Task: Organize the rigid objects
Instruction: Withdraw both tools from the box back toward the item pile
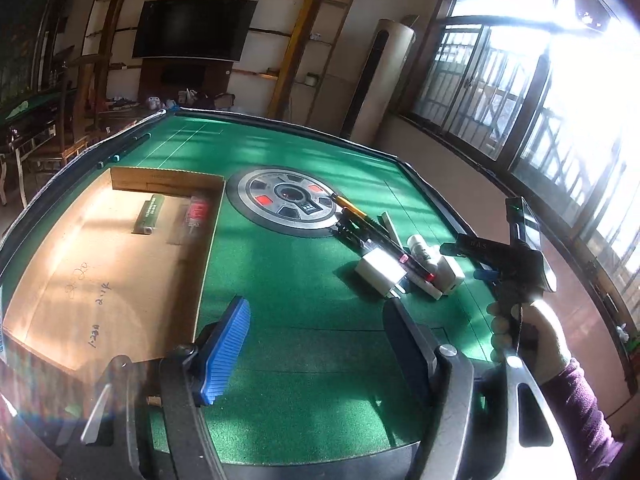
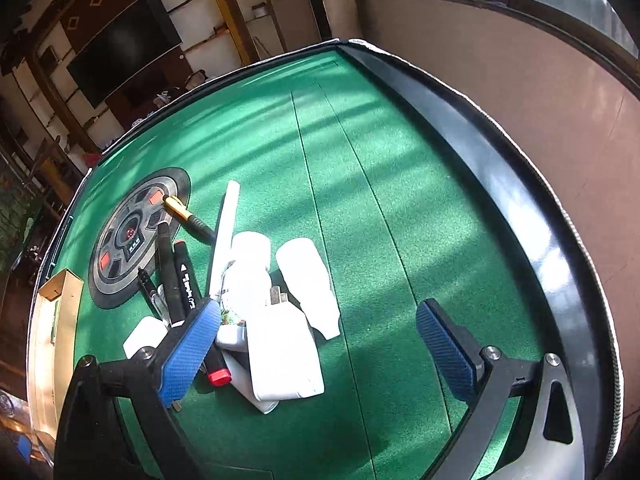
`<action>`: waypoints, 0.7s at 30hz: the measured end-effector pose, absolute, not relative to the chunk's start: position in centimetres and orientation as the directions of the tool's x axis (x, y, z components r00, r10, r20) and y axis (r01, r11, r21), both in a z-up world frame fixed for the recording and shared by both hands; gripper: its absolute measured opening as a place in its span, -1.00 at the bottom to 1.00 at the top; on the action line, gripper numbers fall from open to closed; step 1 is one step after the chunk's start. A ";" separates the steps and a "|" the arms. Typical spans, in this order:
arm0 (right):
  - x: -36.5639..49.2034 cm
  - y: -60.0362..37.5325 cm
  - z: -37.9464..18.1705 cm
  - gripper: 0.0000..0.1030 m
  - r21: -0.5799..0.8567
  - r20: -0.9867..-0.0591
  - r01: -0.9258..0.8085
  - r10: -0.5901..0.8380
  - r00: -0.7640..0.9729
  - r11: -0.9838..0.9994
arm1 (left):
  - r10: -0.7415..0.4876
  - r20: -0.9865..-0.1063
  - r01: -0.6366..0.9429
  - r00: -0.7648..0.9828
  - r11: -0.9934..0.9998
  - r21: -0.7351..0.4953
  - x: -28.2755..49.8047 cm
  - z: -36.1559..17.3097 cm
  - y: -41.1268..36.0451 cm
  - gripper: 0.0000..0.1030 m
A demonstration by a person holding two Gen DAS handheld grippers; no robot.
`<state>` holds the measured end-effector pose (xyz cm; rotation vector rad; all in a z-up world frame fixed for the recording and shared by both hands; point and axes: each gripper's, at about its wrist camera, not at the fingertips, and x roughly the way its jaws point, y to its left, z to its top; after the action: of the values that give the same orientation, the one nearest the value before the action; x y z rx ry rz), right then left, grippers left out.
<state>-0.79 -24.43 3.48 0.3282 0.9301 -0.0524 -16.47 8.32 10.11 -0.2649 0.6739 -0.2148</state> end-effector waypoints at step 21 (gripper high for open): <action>-7.1 -11.4 4.4 0.92 0.134 -0.782 -0.199 0.227 0.580 0.971 | -0.310 -0.571 0.120 0.760 0.931 -0.346 -16.5 9.8 9.2 0.39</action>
<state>-7.06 -11.38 4.41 0.0324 0.9189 0.2487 -16.53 9.20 9.78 -0.2990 0.6688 -0.2379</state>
